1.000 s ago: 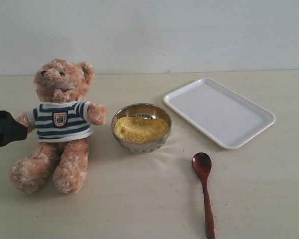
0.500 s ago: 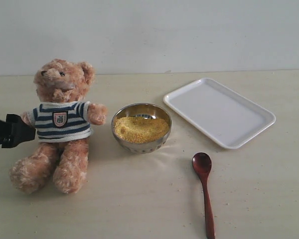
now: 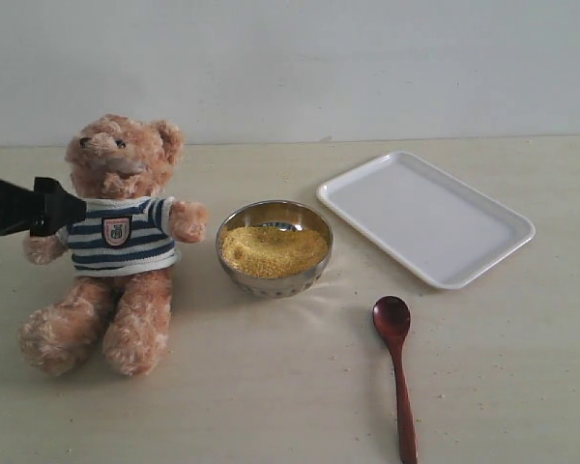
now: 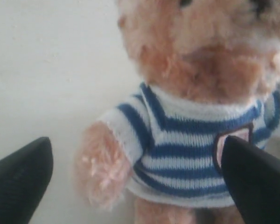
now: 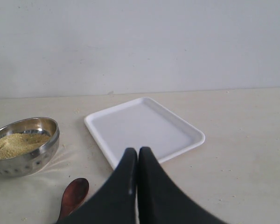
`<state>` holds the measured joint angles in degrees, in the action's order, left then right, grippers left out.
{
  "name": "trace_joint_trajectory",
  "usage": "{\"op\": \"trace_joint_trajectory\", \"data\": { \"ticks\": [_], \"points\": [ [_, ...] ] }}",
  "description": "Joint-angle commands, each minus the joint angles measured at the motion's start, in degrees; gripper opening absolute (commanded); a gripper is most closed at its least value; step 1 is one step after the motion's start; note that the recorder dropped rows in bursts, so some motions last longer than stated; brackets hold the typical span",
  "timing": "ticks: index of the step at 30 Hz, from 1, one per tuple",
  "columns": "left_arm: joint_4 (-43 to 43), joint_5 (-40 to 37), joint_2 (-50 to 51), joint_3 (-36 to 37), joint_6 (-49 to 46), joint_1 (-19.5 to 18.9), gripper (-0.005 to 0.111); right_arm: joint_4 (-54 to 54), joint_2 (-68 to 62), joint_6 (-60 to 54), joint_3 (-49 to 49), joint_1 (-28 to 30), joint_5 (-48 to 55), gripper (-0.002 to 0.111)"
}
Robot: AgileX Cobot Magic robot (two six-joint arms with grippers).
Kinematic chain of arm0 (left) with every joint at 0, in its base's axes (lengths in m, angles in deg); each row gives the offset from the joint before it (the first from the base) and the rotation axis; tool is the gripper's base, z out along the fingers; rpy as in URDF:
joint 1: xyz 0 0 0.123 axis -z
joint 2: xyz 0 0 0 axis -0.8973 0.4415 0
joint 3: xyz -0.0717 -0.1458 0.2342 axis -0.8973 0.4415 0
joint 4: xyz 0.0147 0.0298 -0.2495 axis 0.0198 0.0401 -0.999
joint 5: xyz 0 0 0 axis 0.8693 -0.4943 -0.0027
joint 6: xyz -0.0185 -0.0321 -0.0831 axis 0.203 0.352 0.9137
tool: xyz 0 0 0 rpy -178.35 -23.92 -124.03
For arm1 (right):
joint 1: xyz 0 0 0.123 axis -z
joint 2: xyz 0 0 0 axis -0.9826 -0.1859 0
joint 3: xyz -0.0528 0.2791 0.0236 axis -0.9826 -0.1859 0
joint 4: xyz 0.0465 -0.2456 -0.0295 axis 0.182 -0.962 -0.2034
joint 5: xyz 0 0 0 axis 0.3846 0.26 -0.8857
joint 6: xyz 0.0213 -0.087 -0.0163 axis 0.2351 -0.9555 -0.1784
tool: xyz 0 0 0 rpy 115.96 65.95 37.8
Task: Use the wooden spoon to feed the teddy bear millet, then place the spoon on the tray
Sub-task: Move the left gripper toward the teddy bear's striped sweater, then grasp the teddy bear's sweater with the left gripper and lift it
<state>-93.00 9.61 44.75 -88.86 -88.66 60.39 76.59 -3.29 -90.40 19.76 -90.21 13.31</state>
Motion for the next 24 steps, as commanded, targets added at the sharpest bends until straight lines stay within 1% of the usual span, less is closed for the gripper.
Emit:
{"op": "trace_joint_trajectory", "data": {
  "ticks": [1,5,11,17,22,24],
  "points": [
    [-1.47,-2.04,3.16,-4.85,-0.47,0.15,0.095,-0.11,0.26,-0.19,0.01,-0.16,-0.16,0.000],
    [-1.47,-5.26,6.46,-7.75,-0.47,0.15,0.095,-0.11,0.26,-0.19,0.01,-0.16,-0.16,0.000],
    [-0.17,-12.90,8.87,-8.13,-0.47,0.15,0.095,-0.11,0.26,-0.19,0.01,-0.17,-0.28,0.000],
    [9.48,-16.09,8.92,-8.13,5.47,0.15,0.095,-0.11,0.26,-0.19,0.01,-0.17,-0.28,0.000],
    [21.09,-17.66,8.49,-8.13,12.92,0.04,0.095,-0.11,0.26,-0.19,0.01,-0.17,-0.28,0.000],
    [22.60,-17.11,8.49,-8.13,13.47,0.04,0.095,-0.11,0.26,-0.19,0.01,-0.17,-0.28,0.000]
  ]
}}
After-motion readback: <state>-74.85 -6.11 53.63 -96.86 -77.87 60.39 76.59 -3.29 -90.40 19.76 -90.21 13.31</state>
